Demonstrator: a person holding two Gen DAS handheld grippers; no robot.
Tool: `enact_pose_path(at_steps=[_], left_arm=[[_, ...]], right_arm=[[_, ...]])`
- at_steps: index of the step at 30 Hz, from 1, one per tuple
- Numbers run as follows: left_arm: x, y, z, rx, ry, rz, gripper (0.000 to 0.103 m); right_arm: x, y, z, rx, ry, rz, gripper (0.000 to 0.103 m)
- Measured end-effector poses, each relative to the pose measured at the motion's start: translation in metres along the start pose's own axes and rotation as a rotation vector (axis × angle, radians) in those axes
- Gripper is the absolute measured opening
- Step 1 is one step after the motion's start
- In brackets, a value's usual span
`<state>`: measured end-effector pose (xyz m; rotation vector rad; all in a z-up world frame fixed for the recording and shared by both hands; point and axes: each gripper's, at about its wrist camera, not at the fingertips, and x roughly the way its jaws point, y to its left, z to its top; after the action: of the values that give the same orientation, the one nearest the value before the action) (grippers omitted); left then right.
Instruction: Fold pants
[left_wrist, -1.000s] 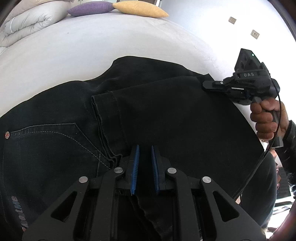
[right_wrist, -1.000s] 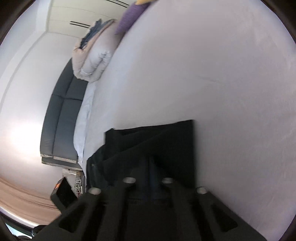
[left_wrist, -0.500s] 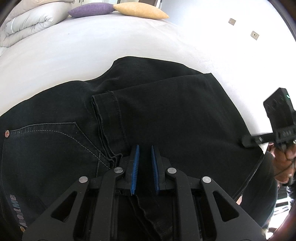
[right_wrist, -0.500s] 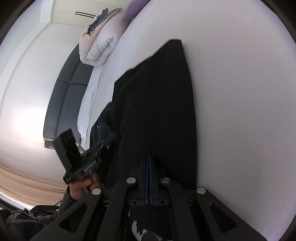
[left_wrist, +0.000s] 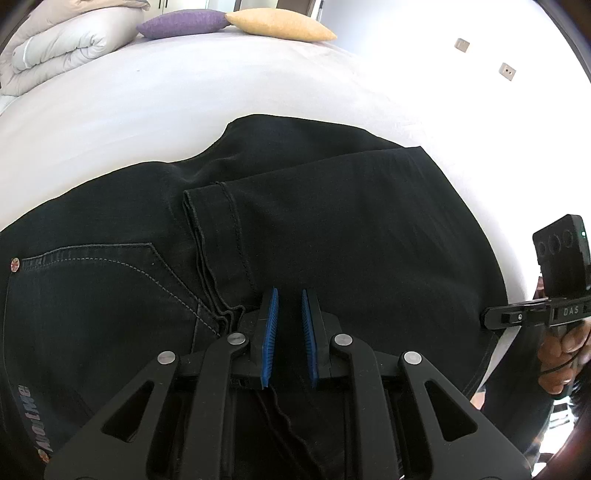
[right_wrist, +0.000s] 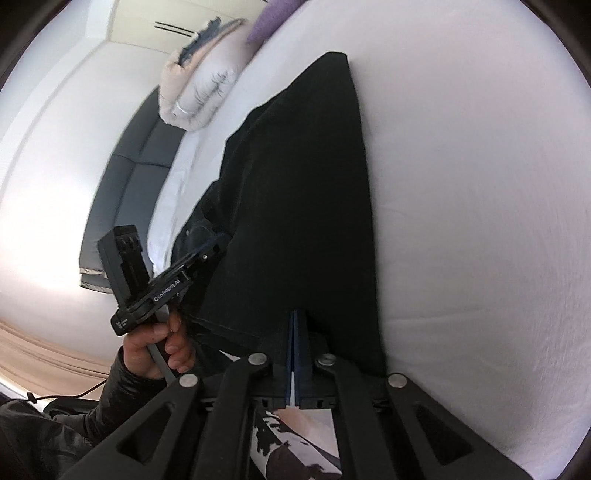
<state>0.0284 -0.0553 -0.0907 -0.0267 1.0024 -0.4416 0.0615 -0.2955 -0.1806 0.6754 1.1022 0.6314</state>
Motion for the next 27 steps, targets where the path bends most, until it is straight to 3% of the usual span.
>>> enact_pose_path(at_steps=[6,13,17,20,21,22,23,24,25,27], left_arm=[[-0.002,0.003,-0.002,0.000,-0.010,0.001,0.013],[-0.016,0.018,-0.008,-0.076,-0.039,-0.074,0.014],[-0.055,0.030,-0.026,-0.123,-0.113,-0.057,0.014],[-0.096,0.058,-0.054,-0.242,-0.203,-0.097,0.015],[-0.107,0.069,-0.064,-0.284,-0.219,-0.106,0.018],[-0.123,0.084,-0.078,-0.342,-0.243,-0.105,0.032],[-0.134,0.094,-0.088,-0.375,-0.267,-0.100,0.063],[-0.147,0.104,-0.100,-0.411,-0.305,-0.089,0.078],[-0.163,0.115,-0.115,-0.458,-0.364,-0.067,0.088],[-0.191,0.142,-0.148,-0.579,-0.457,-0.049,0.088]], right_arm=[[0.000,0.002,-0.003,-0.010,-0.033,-0.001,0.000],[0.001,0.004,-0.006,-0.018,-0.068,-0.015,0.000],[0.001,0.009,-0.007,-0.007,-0.089,-0.034,0.000],[-0.002,0.018,-0.010,-0.007,-0.108,-0.065,0.000],[-0.004,0.023,-0.012,-0.010,-0.120,-0.075,0.005],[-0.006,0.030,-0.014,-0.016,-0.128,-0.069,0.012],[-0.007,0.036,-0.016,-0.022,-0.137,-0.053,0.029],[-0.009,0.042,-0.017,-0.030,-0.144,-0.040,0.043],[-0.010,0.050,-0.019,-0.045,-0.146,-0.023,0.048],[-0.009,0.064,-0.020,-0.077,-0.143,-0.004,0.051]])
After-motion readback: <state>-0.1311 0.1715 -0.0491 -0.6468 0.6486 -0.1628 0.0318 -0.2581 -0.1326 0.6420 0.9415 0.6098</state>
